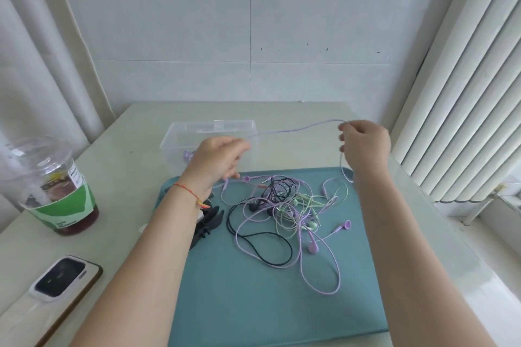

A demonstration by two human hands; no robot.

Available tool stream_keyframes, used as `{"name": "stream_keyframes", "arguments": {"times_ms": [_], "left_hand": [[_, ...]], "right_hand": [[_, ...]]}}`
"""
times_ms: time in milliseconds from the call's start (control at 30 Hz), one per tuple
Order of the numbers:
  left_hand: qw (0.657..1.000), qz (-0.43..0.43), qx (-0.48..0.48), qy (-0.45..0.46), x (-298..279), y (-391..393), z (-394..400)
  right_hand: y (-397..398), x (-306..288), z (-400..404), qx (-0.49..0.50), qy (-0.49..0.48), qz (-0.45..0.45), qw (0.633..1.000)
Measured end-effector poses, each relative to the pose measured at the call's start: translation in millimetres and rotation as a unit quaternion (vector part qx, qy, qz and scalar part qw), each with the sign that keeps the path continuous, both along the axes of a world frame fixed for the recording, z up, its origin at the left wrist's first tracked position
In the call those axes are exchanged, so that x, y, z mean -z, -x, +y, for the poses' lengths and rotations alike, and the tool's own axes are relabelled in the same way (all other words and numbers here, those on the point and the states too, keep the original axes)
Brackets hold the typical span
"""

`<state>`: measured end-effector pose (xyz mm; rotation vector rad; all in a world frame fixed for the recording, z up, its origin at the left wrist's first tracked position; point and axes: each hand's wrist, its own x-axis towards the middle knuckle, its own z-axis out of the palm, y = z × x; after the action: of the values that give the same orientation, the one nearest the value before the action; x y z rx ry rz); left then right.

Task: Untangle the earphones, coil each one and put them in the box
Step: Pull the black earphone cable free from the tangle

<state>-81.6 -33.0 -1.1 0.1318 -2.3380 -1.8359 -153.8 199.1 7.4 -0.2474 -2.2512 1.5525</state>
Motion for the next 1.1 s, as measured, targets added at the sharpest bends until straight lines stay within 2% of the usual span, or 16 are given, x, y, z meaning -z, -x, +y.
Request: {"name": "stream_keyframes", "arguments": {"times_ms": [67, 100, 233, 333, 433, 500, 600, 667, 700, 733, 767, 833, 867, 933, 1000, 1100], "left_hand": [[0.997, 0.021, -0.077, -0.008, -1, 4, -8], [0.996, 0.027, -0.086, 0.023, -5, 6, -7], [0.957, 0.042, -0.004, 0.288, -26, 16, 15], [0.949, 0.048, 0.054, 0.307, -39, 26, 34], [0.953, 0.014, 0.057, 0.298, -43, 31, 43], [0.968, -0.017, 0.045, 0.245, -44, 27, 37], [0.999, -0.026, 0.028, -0.004, -38, 26, 17], [0.983, 0.015, -0.011, -0.18, -33, 27, 8], [0.974, 0.034, -0.018, -0.222, -31, 27, 8], [0.976, 0.045, -0.017, -0.212, -28, 29, 11], [0.987, 0.05, -0.007, -0.151, -26, 30, 16], [0.997, 0.034, 0.034, 0.056, -27, 30, 30], [0.987, 0.019, 0.058, 0.15, -28, 31, 37], [0.961, -0.002, 0.086, 0.264, -32, 33, 48], [0.949, -0.032, 0.095, 0.298, -37, 34, 56], [0.977, -0.068, 0.1, 0.174, -41, 34, 61]], "right_hand": [[1, 1, 7, 0.015, -0.03, -0.023, 0.999], [-1, 1, 5, -0.008, -0.056, -0.038, 0.998], [-22, -15, -22, -0.139, -0.166, 0.04, 0.976], [-35, -19, -39, -0.268, -0.18, 0.092, 0.942], [-33, -15, -43, -0.306, -0.219, 0.084, 0.923], [-24, -12, -34, -0.264, -0.171, 0.066, 0.947], [-6, -4, -5, -0.094, -0.121, 0.028, 0.988], [-1, 5, 7, -0.055, -0.133, -0.022, 0.989], [-1, 8, 7, -0.061, -0.144, -0.046, 0.987], [-2, 9, 3, -0.074, -0.157, -0.062, 0.983], [-4, 8, -2, -0.092, -0.175, -0.067, 0.978], [-11, 0, -13, -0.143, -0.216, -0.067, 0.964], [-15, -5, -16, -0.171, -0.231, -0.059, 0.956], [-22, -13, -21, -0.208, -0.247, -0.018, 0.946], [-28, -18, -23, -0.251, -0.23, 0.03, 0.94], [-34, -22, -28, -0.332, -0.173, 0.037, 0.927]]}}
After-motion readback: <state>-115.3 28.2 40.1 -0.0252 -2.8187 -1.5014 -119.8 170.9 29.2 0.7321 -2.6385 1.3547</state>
